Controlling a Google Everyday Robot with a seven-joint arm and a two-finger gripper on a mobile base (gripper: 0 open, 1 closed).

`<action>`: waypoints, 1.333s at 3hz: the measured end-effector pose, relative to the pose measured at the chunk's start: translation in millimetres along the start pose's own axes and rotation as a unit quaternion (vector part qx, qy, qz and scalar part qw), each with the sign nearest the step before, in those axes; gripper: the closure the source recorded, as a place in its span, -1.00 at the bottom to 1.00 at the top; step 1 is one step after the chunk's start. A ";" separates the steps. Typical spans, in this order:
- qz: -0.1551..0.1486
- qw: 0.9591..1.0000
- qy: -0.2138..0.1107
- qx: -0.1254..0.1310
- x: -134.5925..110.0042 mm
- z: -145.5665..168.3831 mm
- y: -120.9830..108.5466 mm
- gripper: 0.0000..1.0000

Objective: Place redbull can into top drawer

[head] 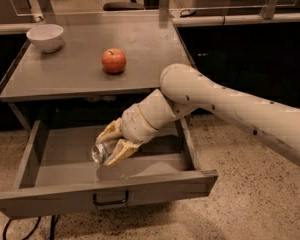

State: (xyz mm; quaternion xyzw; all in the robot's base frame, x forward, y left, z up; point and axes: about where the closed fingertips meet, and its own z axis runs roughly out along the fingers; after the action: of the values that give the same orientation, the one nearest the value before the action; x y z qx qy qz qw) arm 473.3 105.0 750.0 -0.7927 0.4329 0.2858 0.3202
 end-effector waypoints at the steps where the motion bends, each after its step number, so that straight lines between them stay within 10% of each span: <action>1: -0.002 1.000 -0.015 -0.001 4.4 10.8 -0.6 1.00; 4: 0.050 0.998 0.029 0.000 53.2 42.8 8.8 0.71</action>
Offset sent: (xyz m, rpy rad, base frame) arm 0.0120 0.0250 -0.0852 0.0487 0.0949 -0.0604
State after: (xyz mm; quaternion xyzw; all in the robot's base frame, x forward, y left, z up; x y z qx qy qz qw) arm 482.7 106.9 681.9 -0.7778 0.4814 0.2781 0.2932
